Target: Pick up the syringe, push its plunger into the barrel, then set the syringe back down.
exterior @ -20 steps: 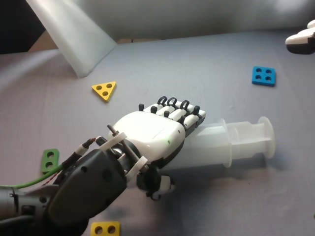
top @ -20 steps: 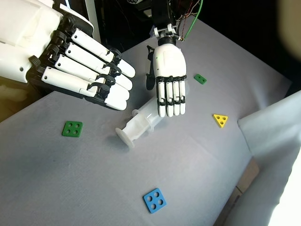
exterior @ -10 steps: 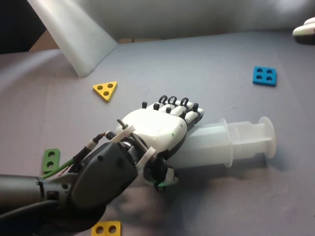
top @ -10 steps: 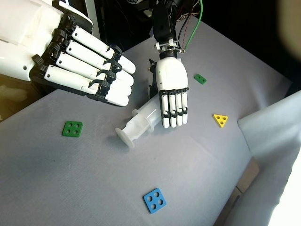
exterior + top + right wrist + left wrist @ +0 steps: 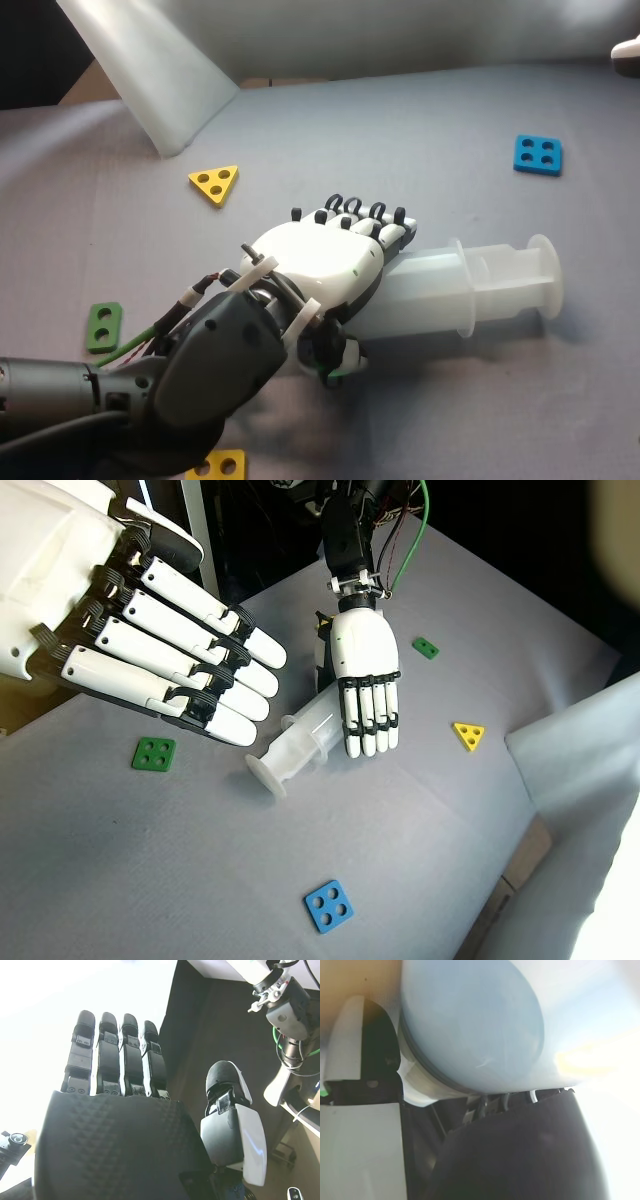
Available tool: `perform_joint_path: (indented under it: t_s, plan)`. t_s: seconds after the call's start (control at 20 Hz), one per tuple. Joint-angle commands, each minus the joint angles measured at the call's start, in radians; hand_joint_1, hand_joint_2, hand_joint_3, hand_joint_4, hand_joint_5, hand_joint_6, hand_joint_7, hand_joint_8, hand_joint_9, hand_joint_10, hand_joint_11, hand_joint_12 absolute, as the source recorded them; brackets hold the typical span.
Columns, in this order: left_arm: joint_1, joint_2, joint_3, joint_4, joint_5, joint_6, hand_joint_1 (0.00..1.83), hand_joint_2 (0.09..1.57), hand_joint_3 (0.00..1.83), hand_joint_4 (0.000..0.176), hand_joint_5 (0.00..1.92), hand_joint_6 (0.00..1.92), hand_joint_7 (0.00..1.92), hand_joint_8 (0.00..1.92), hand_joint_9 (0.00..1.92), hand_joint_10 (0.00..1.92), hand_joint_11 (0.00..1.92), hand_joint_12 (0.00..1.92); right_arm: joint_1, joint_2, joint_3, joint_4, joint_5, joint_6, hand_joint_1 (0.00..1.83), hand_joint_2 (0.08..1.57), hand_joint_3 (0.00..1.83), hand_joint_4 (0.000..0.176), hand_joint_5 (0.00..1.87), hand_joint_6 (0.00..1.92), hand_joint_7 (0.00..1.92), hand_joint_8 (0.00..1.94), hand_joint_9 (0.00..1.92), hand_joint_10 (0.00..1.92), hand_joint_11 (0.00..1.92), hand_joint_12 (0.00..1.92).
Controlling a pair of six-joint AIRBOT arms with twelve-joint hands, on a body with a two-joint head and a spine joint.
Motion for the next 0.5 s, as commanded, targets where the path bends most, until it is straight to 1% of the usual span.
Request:
perform_joint_path:
  t_s: [0.0, 0.05, 0.1, 0.15, 0.2, 0.25, 0.3, 0.35, 0.4, 0.45]
  plan:
    - [0.010, -0.013, 0.001, 0.030, -0.026, 0.011, 1.23, 1.06, 0.00, 0.000, 0.36, 0.01, 0.40, 0.02, 0.38, 0.02, 0.23, 0.29, 0.007, 0.000, -0.004, 0.029, -0.018, 0.004, 0.00, 1.26, 0.00, 0.000, 0.31, 0.01, 0.29, 0.00, 0.22, 0.01, 0.00, 0.41]
    - [0.012, -0.013, -0.001, 0.030, -0.027, 0.011, 1.22, 1.06, 0.00, 0.000, 0.45, 0.01, 0.51, 0.01, 0.50, 0.02, 0.31, 0.37, 0.006, 0.001, -0.005, 0.029, -0.018, -0.003, 0.00, 1.26, 0.00, 0.000, 0.31, 0.01, 0.30, 0.00, 0.22, 0.01, 0.00, 0.44]
    - [0.013, -0.013, -0.003, 0.029, -0.029, 0.011, 1.21, 1.06, 0.00, 0.000, 0.57, 0.01, 0.67, 0.02, 0.67, 0.03, 0.40, 0.45, 0.005, 0.001, -0.005, 0.029, -0.019, -0.004, 0.00, 1.26, 0.00, 0.000, 0.31, 0.00, 0.30, 0.00, 0.23, 0.00, 0.00, 0.48]
    - [0.015, -0.013, -0.006, 0.027, -0.032, 0.010, 1.32, 1.12, 0.00, 0.000, 0.85, 0.01, 0.97, 0.76, 0.97, 0.05, 0.57, 0.69, 0.005, 0.002, -0.005, 0.029, -0.019, -0.003, 0.00, 1.26, 0.00, 0.000, 0.30, 0.00, 0.28, 0.00, 0.22, 0.00, 0.00, 0.49]
    - [0.016, -0.013, -0.007, 0.027, -0.033, 0.010, 1.32, 1.12, 0.00, 0.000, 0.85, 0.01, 0.97, 0.76, 0.97, 0.05, 0.57, 0.69, 0.005, 0.002, -0.005, 0.029, -0.019, 0.000, 0.00, 1.26, 0.00, 0.000, 0.30, 0.00, 0.28, 0.00, 0.22, 0.00, 0.00, 0.49]
    - [0.017, -0.013, -0.009, 0.027, -0.033, 0.010, 1.25, 1.12, 0.00, 0.000, 0.91, 0.75, 1.02, 0.96, 1.05, 0.06, 0.59, 0.85, 0.004, 0.003, -0.005, 0.029, -0.019, 0.015, 0.00, 1.27, 0.00, 0.000, 0.31, 0.00, 0.29, 0.00, 0.22, 0.00, 0.00, 0.52]
    - [0.017, -0.013, -0.010, 0.027, -0.033, 0.010, 1.34, 1.12, 0.02, 0.000, 1.00, 0.78, 0.95, 1.09, 0.84, 1.10, 0.52, 1.18, 0.003, 0.004, -0.004, 0.029, -0.020, 0.036, 0.00, 1.27, 0.00, 0.000, 0.31, 0.00, 0.29, 0.00, 0.22, 0.00, 0.00, 0.52]
    - [0.017, -0.012, -0.011, 0.027, -0.034, 0.010, 1.26, 1.11, 0.00, 0.000, 1.08, 0.72, 0.93, 1.18, 0.81, 1.15, 0.47, 1.38, 0.001, 0.005, -0.004, 0.029, -0.024, 0.064, 0.00, 1.27, 0.00, 0.000, 0.30, 0.00, 0.27, 0.00, 0.21, 0.00, 0.00, 0.50]
    - [0.017, -0.012, -0.012, 0.027, -0.036, 0.010, 1.23, 1.11, 0.00, 0.000, 1.03, 0.83, 0.96, 1.16, 0.83, 1.17, 0.44, 1.50, -0.004, 0.010, -0.004, 0.029, -0.039, 0.120, 0.00, 1.28, 0.00, 0.000, 0.28, 0.00, 0.26, 0.00, 0.20, 0.00, 0.00, 0.50]
    - [0.017, -0.012, -0.013, 0.027, -0.038, 0.009, 1.22, 1.12, 0.00, 0.002, 1.01, 0.91, 0.94, 1.17, 0.82, 1.22, 0.45, 1.56, -0.012, 0.017, -0.004, 0.029, -0.071, 0.225, 0.00, 1.28, 0.00, 0.000, 0.28, 0.00, 0.26, 0.00, 0.20, 0.00, 0.00, 0.51]
